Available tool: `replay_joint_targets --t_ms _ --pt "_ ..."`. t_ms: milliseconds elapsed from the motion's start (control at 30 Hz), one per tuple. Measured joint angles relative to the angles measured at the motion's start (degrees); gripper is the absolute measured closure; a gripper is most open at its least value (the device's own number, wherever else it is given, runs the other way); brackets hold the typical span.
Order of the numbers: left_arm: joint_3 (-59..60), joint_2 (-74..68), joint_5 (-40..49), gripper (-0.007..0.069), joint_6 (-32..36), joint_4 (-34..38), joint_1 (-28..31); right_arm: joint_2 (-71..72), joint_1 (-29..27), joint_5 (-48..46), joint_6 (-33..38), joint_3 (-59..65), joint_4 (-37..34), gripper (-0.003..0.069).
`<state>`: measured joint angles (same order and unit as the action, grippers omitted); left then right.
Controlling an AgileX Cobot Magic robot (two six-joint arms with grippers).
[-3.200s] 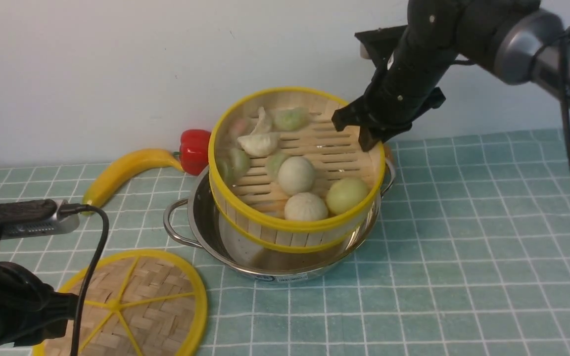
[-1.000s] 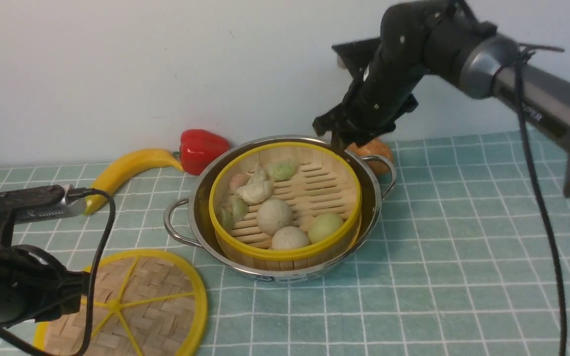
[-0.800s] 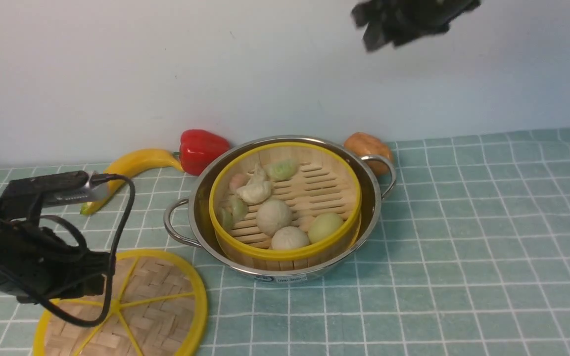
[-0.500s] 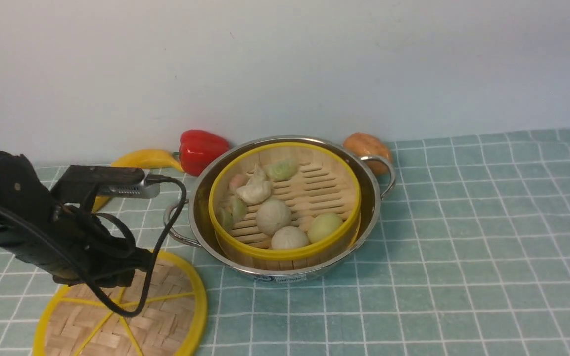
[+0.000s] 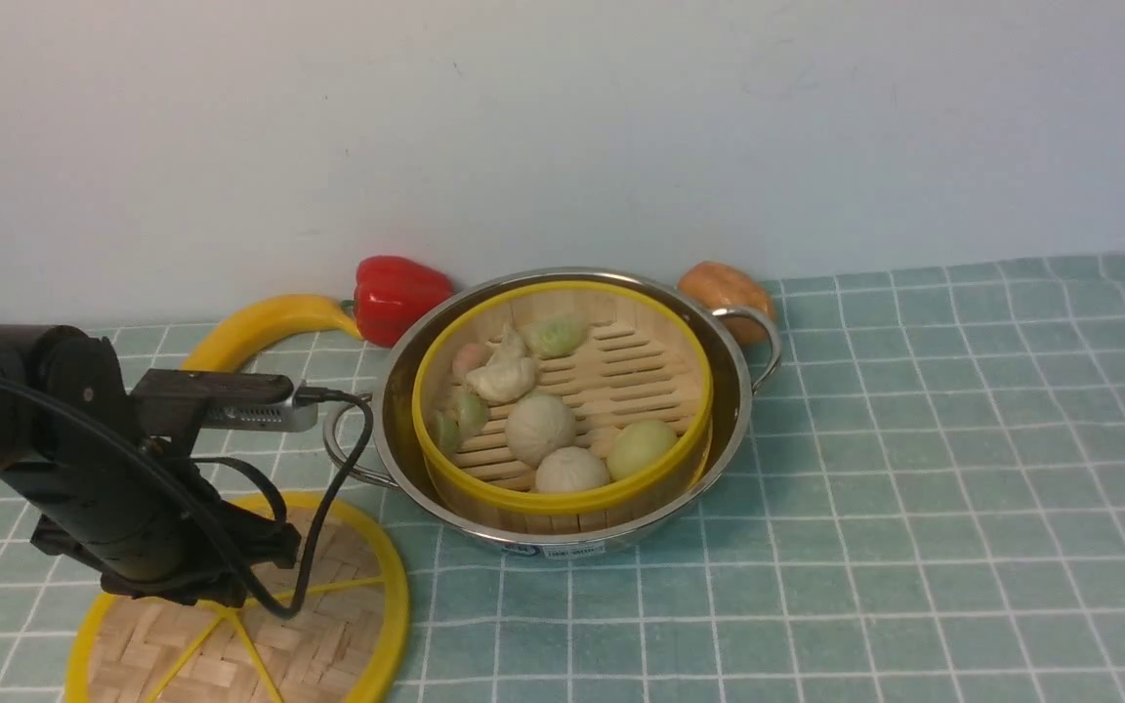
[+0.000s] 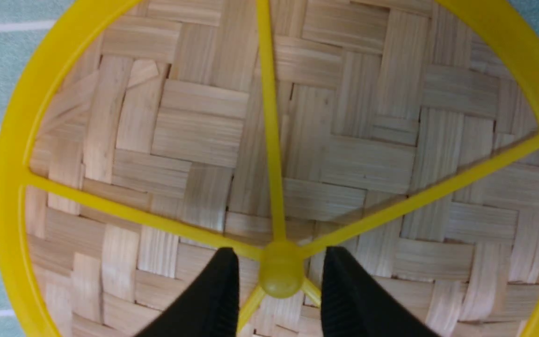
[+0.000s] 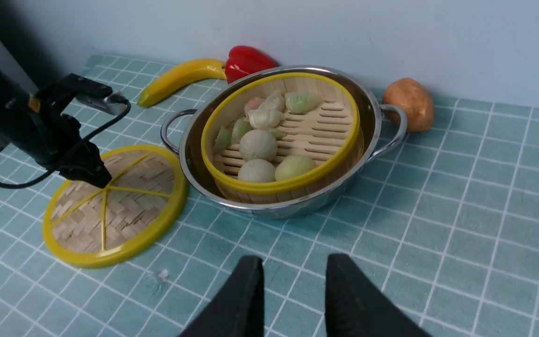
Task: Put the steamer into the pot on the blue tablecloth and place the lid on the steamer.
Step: 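Grasp the bamboo steamer lid lying on the table by its centre knob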
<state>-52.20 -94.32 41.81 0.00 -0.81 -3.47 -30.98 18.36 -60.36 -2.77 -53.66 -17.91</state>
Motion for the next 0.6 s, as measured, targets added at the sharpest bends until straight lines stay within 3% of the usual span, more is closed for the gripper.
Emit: replay_joint_targets --t_ms 300,433,600 --pt "0.0 -2.85 -0.07 0.0389 0.0 0.11 0.0 0.62 0.0 0.92 -1.09 0.52 -0.05 0.0433" --pt "-0.27 -2.84 -0.23 0.0505 -0.61 0.17 -0.06 0.62 0.0 0.92 -1.24 0.52 -0.05 0.0428" --pt "-1.37 -2.56 3.34 0.0508 -2.37 -1.58 1.12 0.62 0.0 -0.33 -1.24 0.52 0.45 0.0421"
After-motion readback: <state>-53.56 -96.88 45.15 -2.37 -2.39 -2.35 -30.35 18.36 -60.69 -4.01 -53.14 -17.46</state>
